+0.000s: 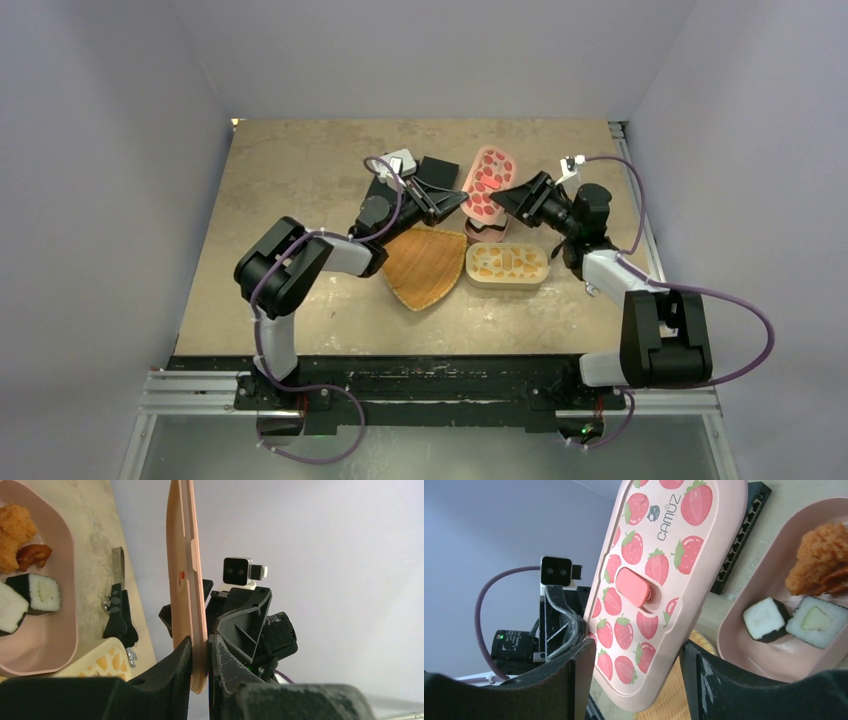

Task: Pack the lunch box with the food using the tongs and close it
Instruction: Close the cover of the packing box.

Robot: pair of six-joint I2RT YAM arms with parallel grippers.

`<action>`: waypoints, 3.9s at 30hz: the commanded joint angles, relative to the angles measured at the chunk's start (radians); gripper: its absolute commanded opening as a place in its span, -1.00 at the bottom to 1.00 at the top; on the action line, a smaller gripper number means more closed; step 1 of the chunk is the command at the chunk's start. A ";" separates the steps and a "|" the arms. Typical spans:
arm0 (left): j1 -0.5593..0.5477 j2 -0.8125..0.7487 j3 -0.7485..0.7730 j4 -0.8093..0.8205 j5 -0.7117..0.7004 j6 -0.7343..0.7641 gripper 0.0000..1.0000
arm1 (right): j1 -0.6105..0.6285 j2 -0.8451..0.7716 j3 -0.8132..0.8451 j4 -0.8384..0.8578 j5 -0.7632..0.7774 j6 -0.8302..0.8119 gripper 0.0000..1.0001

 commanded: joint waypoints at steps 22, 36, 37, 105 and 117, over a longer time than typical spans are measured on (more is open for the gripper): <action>-0.018 -0.072 0.129 -0.356 0.043 0.343 -0.09 | -0.012 -0.155 -0.078 0.153 0.016 0.197 -1.00; 0.000 -0.076 0.251 -0.742 -0.064 0.709 0.24 | -0.052 -0.182 -0.136 0.053 0.178 0.213 -1.00; 0.000 -0.068 0.261 -0.754 -0.068 0.716 0.24 | -0.051 -0.175 -0.142 0.063 0.181 0.222 -1.00; 0.044 0.218 0.517 -0.894 0.129 0.782 0.02 | 0.025 0.305 -0.048 0.275 0.235 0.238 -1.00; 0.047 0.229 0.531 -0.902 0.135 0.778 -0.03 | 0.026 0.305 -0.064 0.286 0.212 0.249 -1.00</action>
